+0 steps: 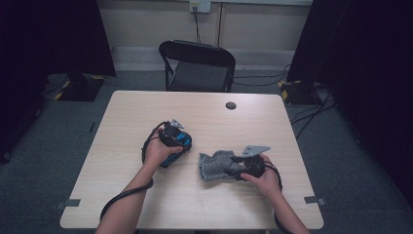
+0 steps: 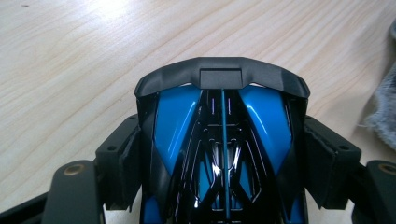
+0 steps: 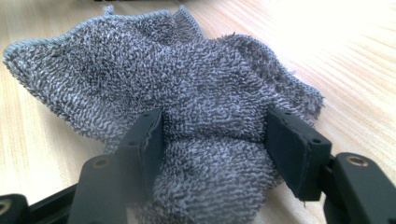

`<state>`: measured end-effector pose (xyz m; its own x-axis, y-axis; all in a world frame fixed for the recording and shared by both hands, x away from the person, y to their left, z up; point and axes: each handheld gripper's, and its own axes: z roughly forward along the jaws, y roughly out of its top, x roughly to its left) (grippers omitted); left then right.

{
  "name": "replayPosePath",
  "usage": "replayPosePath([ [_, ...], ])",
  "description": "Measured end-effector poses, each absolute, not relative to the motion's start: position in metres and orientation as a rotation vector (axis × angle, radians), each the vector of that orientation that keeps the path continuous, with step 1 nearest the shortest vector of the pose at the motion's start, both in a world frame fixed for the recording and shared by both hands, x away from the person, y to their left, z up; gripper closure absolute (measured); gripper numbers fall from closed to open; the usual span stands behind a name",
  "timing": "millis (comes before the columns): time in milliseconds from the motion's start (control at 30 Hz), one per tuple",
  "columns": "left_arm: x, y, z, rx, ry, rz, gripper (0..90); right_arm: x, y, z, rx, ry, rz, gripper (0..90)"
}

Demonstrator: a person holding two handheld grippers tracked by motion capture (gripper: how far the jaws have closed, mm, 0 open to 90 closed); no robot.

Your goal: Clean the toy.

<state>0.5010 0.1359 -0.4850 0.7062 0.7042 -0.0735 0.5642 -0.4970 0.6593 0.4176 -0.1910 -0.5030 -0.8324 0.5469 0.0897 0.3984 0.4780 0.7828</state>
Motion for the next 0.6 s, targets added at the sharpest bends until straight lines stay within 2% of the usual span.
replayPosePath([
  [600, 0.484, 0.143, -0.453, 2.169, 0.873, 0.27, 25.6, 0.418, -0.191, -0.503, 0.83, 2.551, 1.283, 38.0],
])
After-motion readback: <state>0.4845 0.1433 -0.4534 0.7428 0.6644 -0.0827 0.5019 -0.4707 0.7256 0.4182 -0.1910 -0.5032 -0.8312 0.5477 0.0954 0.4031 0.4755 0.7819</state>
